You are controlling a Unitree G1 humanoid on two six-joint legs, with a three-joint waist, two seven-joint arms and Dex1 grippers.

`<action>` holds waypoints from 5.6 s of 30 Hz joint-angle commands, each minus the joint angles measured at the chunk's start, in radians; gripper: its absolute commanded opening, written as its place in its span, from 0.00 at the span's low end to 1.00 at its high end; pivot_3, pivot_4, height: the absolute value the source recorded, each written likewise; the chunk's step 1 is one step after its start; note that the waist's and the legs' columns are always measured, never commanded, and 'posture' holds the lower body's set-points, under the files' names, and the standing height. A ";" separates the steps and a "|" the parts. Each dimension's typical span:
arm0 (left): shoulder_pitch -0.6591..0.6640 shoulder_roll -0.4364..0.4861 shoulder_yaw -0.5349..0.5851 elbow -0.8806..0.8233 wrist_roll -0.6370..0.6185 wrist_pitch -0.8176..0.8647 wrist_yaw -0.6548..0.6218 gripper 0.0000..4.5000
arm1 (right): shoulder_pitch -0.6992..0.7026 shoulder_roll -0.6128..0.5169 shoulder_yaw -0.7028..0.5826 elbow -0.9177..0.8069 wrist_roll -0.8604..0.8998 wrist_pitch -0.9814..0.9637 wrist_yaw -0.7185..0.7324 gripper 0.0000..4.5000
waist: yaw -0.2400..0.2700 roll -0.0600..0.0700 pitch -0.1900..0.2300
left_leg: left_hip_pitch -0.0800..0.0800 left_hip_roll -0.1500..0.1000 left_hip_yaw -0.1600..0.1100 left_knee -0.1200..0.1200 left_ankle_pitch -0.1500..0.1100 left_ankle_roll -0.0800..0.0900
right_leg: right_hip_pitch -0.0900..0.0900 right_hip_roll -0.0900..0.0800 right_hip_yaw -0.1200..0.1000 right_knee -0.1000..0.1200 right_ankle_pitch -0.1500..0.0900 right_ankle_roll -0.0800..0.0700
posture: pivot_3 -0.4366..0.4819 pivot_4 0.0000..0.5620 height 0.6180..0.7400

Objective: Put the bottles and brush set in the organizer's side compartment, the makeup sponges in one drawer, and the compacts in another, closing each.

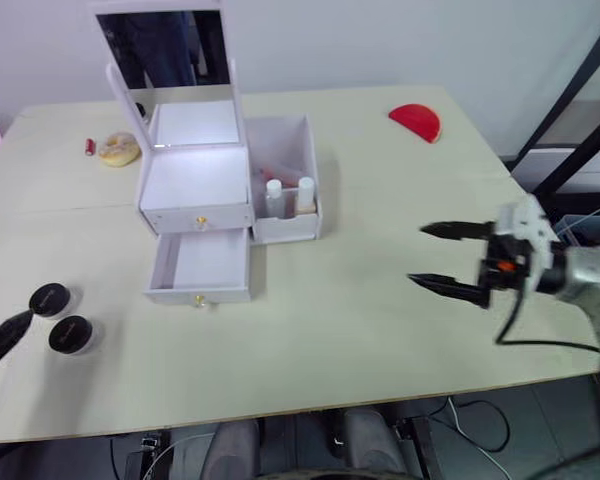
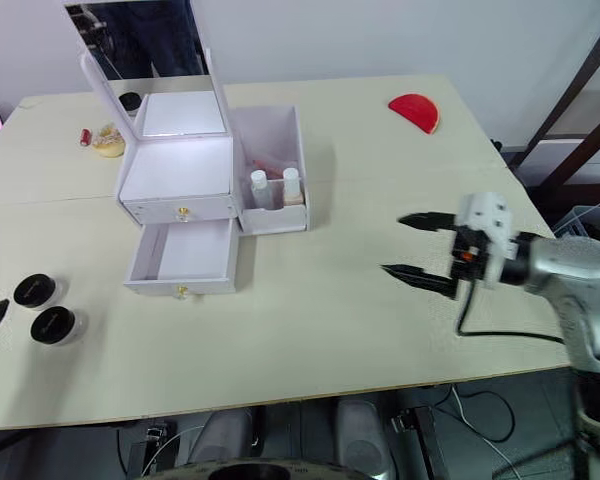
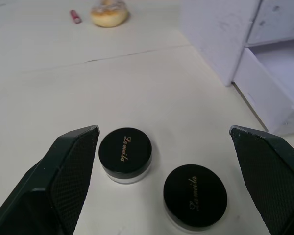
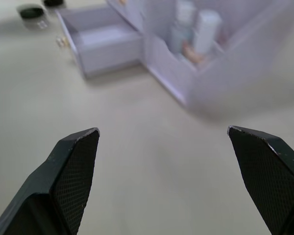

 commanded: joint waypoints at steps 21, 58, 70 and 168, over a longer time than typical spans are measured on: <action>-0.021 -0.248 -0.340 -0.222 0.196 0.039 0.477 0.99 | -0.290 0.197 0.316 -0.179 0.014 0.206 -0.169 1.00 | 0.022 -0.004 -0.003 | 0.000 0.000 -0.002 0.002 0.000 0.000 | 0.001 0.003 0.000 0.001 0.003 -0.004 | 0.48 0.27 1.00; -0.100 -0.225 -0.370 -0.179 0.184 0.012 0.474 0.59 | -0.299 0.195 0.318 -0.175 -0.003 0.208 -0.175 1.00 | 0.021 -0.004 -0.004 | 0.001 0.002 -0.002 0.001 0.000 0.000 | 0.001 0.004 0.000 0.001 0.003 -0.005 | 0.48 0.27 1.00; -0.193 -0.051 -0.383 -0.343 -0.090 0.164 0.326 0.59 | -0.290 0.199 0.299 -0.177 0.004 0.238 -0.191 1.00 | 0.008 0.007 0.000 | 0.006 -0.072 -0.116 -0.018 0.013 -0.010 | 0.018 -0.022 -0.028 0.031 -0.035 0.015 | 0.48 0.27 1.00; 0.094 0.371 0.153 0.516 0.105 -0.061 -0.329 0.97 | 0.334 -0.137 -0.332 0.332 -0.122 -0.199 0.130 1.00 | -0.004 0.002 0.001 | 0.012 -0.050 -0.057 -0.031 0.011 -0.011 | 0.014 -0.025 -0.006 0.007 -0.034 0.014 | 0.48 0.27 1.00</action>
